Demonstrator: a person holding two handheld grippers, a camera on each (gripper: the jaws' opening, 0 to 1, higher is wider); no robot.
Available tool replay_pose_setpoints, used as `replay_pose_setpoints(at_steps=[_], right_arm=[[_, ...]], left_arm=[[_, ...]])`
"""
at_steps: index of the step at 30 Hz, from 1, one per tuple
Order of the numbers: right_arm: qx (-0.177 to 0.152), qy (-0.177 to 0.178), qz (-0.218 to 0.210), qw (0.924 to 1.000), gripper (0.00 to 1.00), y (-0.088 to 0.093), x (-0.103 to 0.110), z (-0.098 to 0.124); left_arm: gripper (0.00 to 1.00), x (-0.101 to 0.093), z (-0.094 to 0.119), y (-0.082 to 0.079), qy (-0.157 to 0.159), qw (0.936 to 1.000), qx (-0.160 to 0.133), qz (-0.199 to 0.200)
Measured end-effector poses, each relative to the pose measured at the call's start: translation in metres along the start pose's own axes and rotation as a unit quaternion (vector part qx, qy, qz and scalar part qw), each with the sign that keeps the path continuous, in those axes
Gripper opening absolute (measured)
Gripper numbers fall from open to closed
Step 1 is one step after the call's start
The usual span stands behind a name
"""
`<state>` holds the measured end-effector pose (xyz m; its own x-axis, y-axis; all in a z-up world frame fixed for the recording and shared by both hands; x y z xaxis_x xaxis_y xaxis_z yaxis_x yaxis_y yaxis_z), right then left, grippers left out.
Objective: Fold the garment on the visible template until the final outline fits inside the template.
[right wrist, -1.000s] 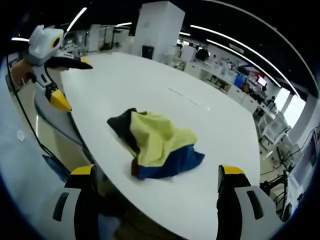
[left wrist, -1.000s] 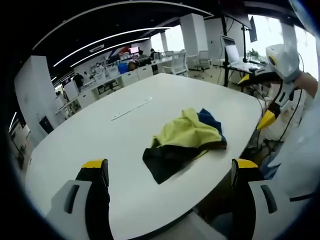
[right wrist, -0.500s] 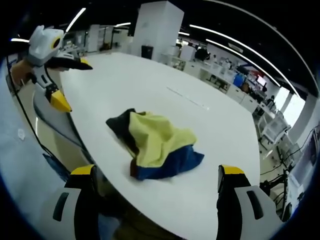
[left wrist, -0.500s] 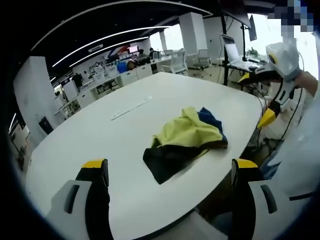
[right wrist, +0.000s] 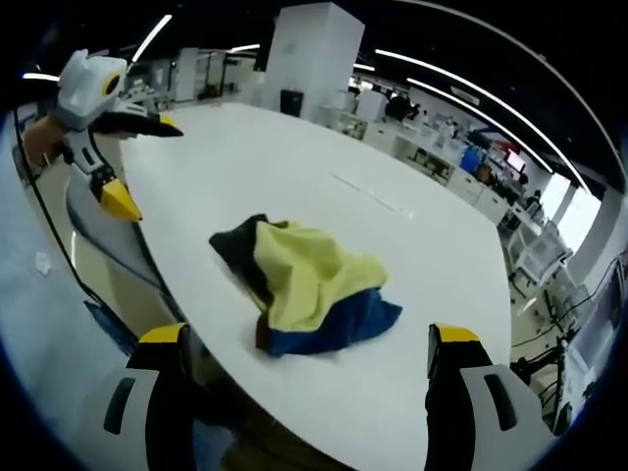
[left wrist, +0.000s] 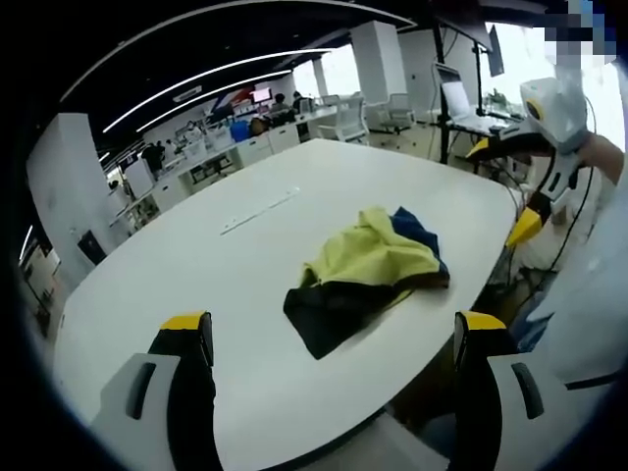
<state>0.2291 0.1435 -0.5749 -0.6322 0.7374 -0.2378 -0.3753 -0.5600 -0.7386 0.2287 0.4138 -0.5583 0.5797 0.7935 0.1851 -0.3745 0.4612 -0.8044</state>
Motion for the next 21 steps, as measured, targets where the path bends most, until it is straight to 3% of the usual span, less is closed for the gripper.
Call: replay_pose_setpoints(at_steps=[21], right_arm=[[0.001, 0.001, -0.002, 1.0000, 1.00, 0.0044, -0.0004, 0.0003]], left_arm=[[1.00, -0.0009, -0.0012, 0.0066, -0.007, 0.9999, 0.008, 0.001]])
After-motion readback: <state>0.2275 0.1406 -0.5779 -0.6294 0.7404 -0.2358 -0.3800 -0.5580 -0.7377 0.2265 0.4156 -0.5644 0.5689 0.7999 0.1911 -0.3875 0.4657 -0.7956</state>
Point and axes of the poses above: the point that each gripper's makers call its tool centre point, and the gripper's own axes: z roughly backward along the fingers, x roughly to its left, y roughly out of its underside, the point moved 6 cm from there along z, roughly backward along the fingers
